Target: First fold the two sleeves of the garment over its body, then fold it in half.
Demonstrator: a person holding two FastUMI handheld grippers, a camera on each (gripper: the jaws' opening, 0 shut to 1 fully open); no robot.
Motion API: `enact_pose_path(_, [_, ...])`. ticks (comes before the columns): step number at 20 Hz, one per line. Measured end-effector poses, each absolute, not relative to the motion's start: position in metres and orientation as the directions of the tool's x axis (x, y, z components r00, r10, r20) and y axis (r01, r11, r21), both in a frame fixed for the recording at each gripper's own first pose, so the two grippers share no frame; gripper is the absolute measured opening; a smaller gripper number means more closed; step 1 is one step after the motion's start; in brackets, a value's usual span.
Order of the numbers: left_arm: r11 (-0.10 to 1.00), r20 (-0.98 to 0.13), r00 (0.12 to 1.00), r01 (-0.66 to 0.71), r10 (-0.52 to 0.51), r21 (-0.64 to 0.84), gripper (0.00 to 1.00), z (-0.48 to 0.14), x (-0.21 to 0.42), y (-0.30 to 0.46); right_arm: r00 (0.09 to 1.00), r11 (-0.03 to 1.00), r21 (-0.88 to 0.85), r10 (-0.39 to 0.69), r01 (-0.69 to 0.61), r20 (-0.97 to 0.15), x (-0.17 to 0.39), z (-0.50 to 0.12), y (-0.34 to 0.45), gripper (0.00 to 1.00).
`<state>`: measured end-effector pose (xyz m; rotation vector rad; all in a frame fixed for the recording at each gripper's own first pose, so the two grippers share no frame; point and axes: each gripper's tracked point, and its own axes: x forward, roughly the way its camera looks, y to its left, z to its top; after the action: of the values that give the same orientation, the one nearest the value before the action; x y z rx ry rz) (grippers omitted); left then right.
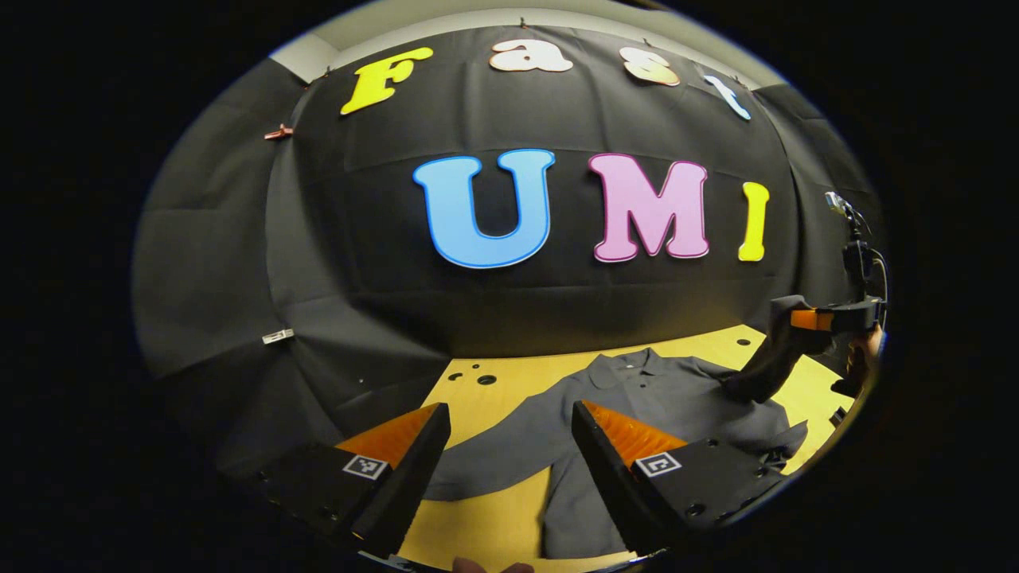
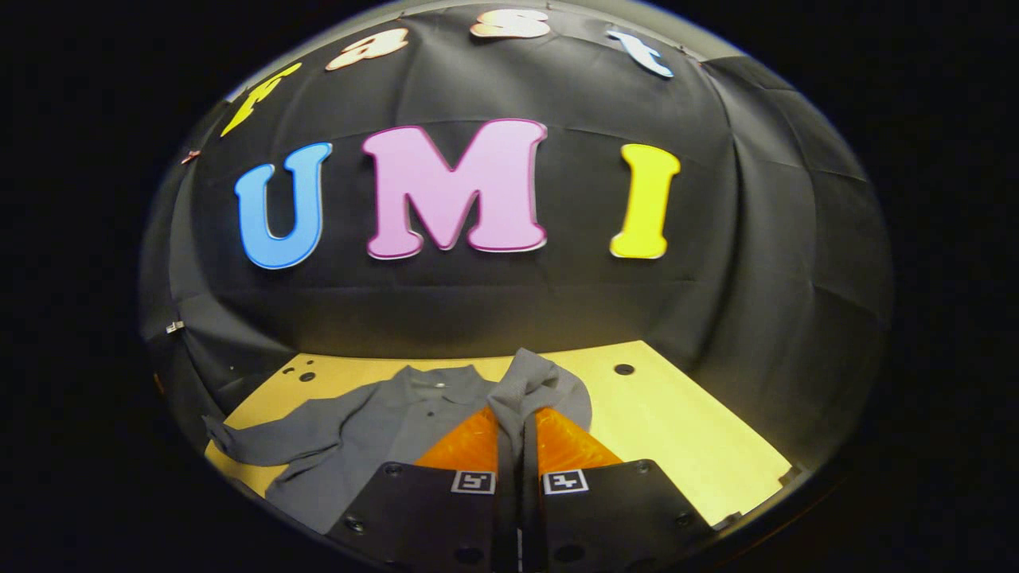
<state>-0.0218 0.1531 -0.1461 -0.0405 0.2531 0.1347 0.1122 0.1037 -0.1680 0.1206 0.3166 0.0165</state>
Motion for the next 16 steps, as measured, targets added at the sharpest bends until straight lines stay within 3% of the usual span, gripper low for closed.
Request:
enact_pose_path(9, [0.969, -0.336, 0.918, -0.242, 0.212, -0.05, 0.97, -0.206, -0.017, 0.235, 0.884, 0.989, 0.051, 0.148, -0.141, -0.444, 0.146, -0.243, 0.226, 0.07])
enact_pose_path(16, [0.955, -0.436, 0.866, -0.293, 0.243, -0.049, 0.98, -0.292, 0.006, 0.282, 0.791, 0.981, 0.044, 0.179, -0.189, -0.585, 0.161, -0.328, 0.288, 0.09])
